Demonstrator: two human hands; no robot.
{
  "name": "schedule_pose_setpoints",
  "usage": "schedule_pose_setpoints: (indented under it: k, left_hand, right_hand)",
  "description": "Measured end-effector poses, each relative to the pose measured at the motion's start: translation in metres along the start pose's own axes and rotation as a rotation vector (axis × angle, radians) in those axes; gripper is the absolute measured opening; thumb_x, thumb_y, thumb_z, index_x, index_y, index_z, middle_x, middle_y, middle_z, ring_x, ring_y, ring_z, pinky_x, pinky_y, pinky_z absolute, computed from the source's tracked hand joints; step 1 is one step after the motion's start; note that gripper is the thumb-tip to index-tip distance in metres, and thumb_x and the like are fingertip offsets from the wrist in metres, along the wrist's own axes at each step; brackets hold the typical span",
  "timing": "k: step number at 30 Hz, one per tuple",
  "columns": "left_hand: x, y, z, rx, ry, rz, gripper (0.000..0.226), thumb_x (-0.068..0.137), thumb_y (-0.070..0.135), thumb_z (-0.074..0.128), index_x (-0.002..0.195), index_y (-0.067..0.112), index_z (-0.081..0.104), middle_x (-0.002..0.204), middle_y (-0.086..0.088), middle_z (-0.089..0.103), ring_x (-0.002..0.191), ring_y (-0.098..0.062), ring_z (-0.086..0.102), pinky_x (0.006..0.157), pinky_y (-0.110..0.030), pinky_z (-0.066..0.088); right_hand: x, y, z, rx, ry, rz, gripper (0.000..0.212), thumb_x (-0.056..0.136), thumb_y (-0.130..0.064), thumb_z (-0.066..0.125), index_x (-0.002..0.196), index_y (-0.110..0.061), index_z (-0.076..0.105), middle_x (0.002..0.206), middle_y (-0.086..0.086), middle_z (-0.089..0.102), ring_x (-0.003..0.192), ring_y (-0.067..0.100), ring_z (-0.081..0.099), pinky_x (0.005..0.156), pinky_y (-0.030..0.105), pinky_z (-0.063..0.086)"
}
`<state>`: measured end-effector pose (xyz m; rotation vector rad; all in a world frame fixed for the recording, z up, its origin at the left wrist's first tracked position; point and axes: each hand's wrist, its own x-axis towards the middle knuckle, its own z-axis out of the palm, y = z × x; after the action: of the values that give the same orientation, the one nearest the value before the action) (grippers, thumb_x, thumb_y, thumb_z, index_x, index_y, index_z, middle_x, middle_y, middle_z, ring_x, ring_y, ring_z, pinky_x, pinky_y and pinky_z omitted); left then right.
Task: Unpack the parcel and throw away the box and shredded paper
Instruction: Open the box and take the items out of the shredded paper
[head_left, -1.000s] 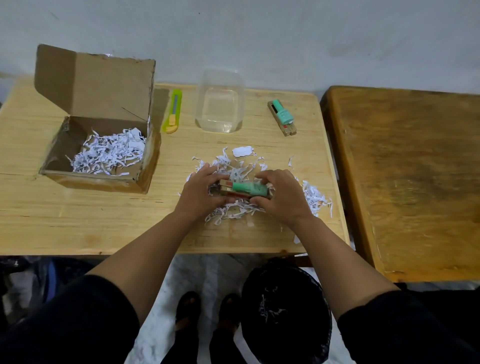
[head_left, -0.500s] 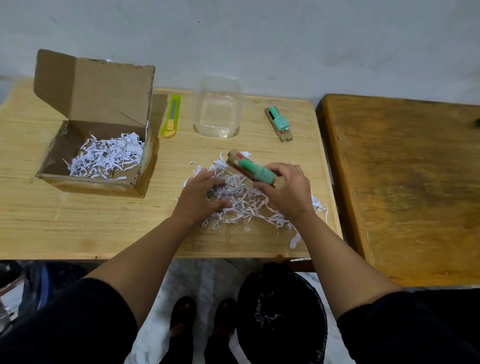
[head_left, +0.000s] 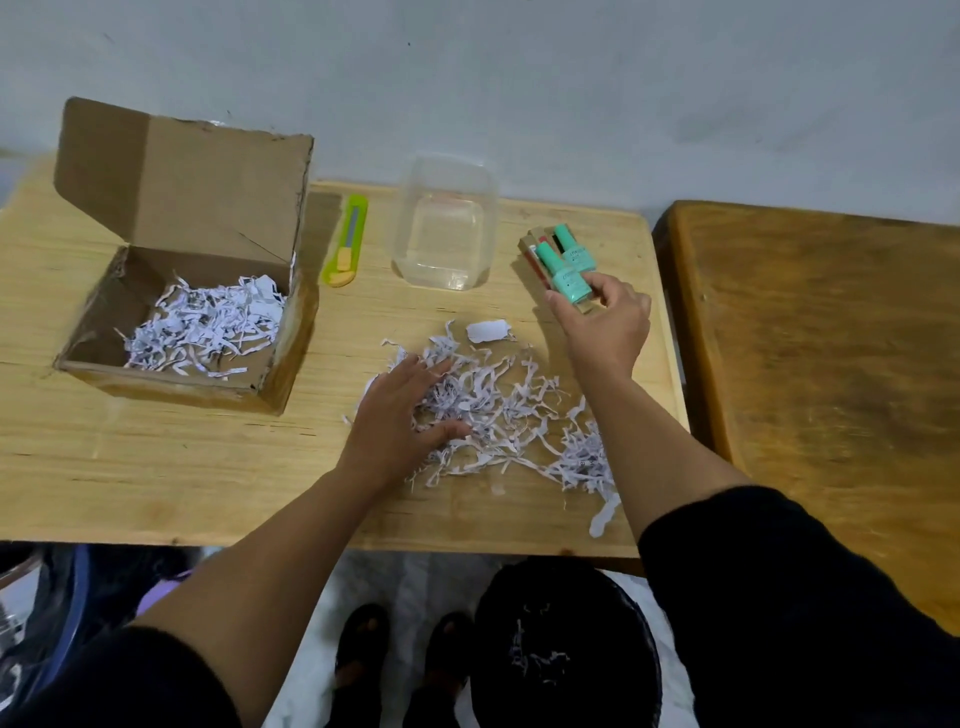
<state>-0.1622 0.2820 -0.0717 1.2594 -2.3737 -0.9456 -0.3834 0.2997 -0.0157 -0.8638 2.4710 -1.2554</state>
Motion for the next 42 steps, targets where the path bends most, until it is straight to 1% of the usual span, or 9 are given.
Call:
schedule_pose_setpoints:
  k: [3, 6, 12, 17, 23, 29, 34, 37, 42]
  left_hand:
    - [0.001, -0.005, 0.002, 0.009, 0.020, 0.032, 0.095, 0.061, 0.084, 0.039, 0.137, 0.027, 0.043, 0.145, -0.003, 0.044, 0.140, -0.016, 0.027, 0.111, -0.034, 0.020]
    - [0.002, -0.007, 0.004, 0.003, 0.017, 0.019, 0.092, 0.062, 0.084, 0.040, 0.137, 0.030, 0.042, 0.144, -0.003, 0.045, 0.141, -0.013, 0.026, 0.113, -0.037, 0.020]
    - [0.001, -0.005, 0.003, -0.028, 0.009, -0.028, 0.084, 0.064, 0.076, 0.051, 0.137, 0.038, 0.039, 0.147, -0.001, 0.041, 0.139, -0.003, 0.020, 0.117, -0.039, 0.020]
    - [0.000, -0.001, 0.001, -0.047, 0.024, -0.050, 0.078, 0.065, 0.062, 0.062, 0.136, 0.039, 0.040, 0.148, 0.000, 0.039, 0.136, 0.003, 0.018, 0.117, -0.035, 0.018]
    - [0.000, 0.005, -0.003, -0.069, 0.011, -0.054, 0.079, 0.064, 0.060, 0.067, 0.134, 0.032, 0.045, 0.147, -0.004, 0.040, 0.142, -0.011, 0.023, 0.116, -0.039, 0.022]
    - [0.003, 0.017, -0.011, -0.066, 0.019, -0.037, 0.063, 0.071, 0.038, 0.075, 0.129, 0.023, 0.054, 0.141, -0.004, 0.046, 0.133, -0.017, 0.037, 0.100, -0.017, 0.023]
    - [0.004, 0.028, -0.024, -0.083, 0.043, 0.027, 0.041, 0.082, 0.031, 0.067, 0.122, 0.023, 0.060, 0.136, -0.006, 0.050, 0.126, -0.019, 0.045, 0.100, -0.026, 0.036]
    - [0.004, 0.035, -0.036, -0.093, 0.063, 0.079, 0.036, 0.085, 0.029, 0.064, 0.119, 0.018, 0.062, 0.132, -0.006, 0.056, 0.124, -0.020, 0.049, 0.101, -0.029, 0.037]
    - [-0.005, 0.033, -0.046, -0.114, 0.116, 0.132, 0.030, 0.088, 0.030, 0.059, 0.112, 0.012, 0.064, 0.120, -0.006, 0.064, 0.113, -0.021, 0.057, 0.089, -0.019, 0.036]
  right_hand:
    - [0.014, 0.002, 0.016, -0.063, 0.054, -0.002, 0.046, 0.075, -0.037, 0.072, 0.115, -0.018, 0.061, 0.113, -0.001, 0.058, 0.112, 0.019, 0.044, 0.097, 0.039, 0.041]
    - [0.025, 0.001, 0.030, -0.151, 0.072, 0.048, 0.046, 0.073, -0.043, 0.070, 0.113, -0.022, 0.063, 0.123, 0.002, 0.051, 0.118, 0.021, 0.037, 0.096, 0.038, 0.032]
    - [0.033, 0.001, 0.045, -0.287, 0.089, 0.119, 0.047, 0.069, -0.050, 0.070, 0.109, -0.027, 0.066, 0.129, -0.001, 0.042, 0.119, 0.022, 0.034, 0.093, 0.039, 0.029]
    - [0.034, 0.004, 0.047, -0.352, 0.072, 0.081, 0.050, 0.070, -0.050, 0.069, 0.113, -0.024, 0.065, 0.133, 0.000, 0.041, 0.120, 0.024, 0.034, 0.092, 0.039, 0.029]
    - [0.026, 0.005, 0.037, -0.331, -0.003, 0.024, 0.052, 0.075, -0.043, 0.065, 0.123, -0.023, 0.058, 0.136, 0.000, 0.039, 0.121, 0.022, 0.033, 0.094, 0.039, 0.029]
    - [0.005, 0.005, 0.020, -0.140, -0.078, -0.025, 0.041, 0.088, -0.028, 0.056, 0.126, -0.012, 0.056, 0.133, 0.009, 0.049, 0.121, 0.022, 0.047, 0.099, 0.032, 0.039]
    - [-0.027, 0.002, -0.009, -0.056, -0.098, 0.028, 0.039, 0.089, -0.032, 0.055, 0.124, -0.016, 0.058, 0.124, 0.006, 0.059, 0.110, 0.018, 0.057, 0.097, 0.036, 0.048]
    - [-0.049, 0.003, -0.032, -0.067, -0.075, 0.075, 0.039, 0.088, -0.035, 0.055, 0.122, -0.017, 0.060, 0.126, 0.003, 0.058, 0.114, 0.017, 0.055, 0.101, 0.036, 0.045]
    - [-0.092, 0.024, -0.065, -0.191, -0.092, 0.034, 0.048, 0.087, -0.042, 0.057, 0.129, -0.019, 0.054, 0.136, 0.002, 0.049, 0.127, 0.017, 0.043, 0.103, 0.025, 0.031]
